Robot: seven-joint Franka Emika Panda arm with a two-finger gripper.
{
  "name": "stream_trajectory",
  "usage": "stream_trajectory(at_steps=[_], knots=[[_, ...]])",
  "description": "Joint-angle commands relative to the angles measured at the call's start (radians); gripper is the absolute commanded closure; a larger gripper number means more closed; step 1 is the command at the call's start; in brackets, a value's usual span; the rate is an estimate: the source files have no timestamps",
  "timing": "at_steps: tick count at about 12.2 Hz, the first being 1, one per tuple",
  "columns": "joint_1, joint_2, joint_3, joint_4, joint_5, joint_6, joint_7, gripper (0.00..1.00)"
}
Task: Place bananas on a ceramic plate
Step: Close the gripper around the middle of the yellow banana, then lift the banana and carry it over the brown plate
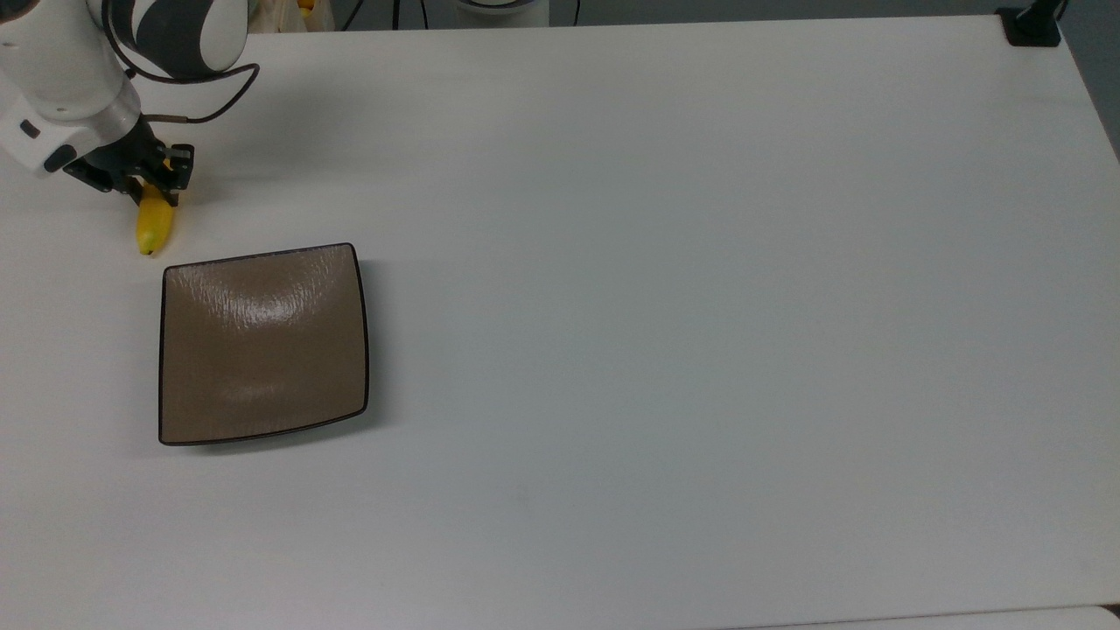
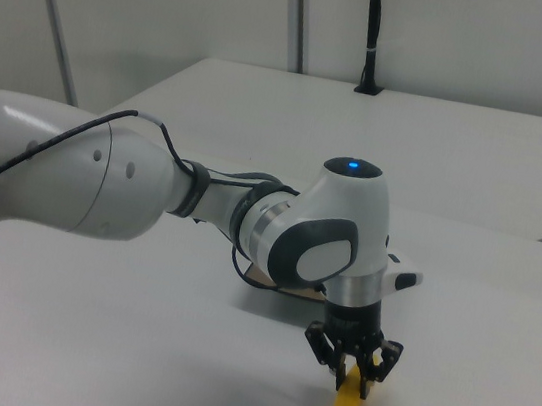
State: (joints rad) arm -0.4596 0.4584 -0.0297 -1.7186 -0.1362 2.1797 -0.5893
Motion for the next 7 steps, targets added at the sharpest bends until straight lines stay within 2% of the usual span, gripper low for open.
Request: stream_trajectory(at_steps=[1, 5, 7], knots=[[0.024, -0.058, 0.004, -0.020, -0.019, 0.009, 0.040, 1.00], [0.055, -0.078, 0.010, 0.120, -0.008, -0.153, 0.056, 1.00], [0.062, -0.083, 0.039, 0.172, 0.000, -0.185, 0.057, 1.00]])
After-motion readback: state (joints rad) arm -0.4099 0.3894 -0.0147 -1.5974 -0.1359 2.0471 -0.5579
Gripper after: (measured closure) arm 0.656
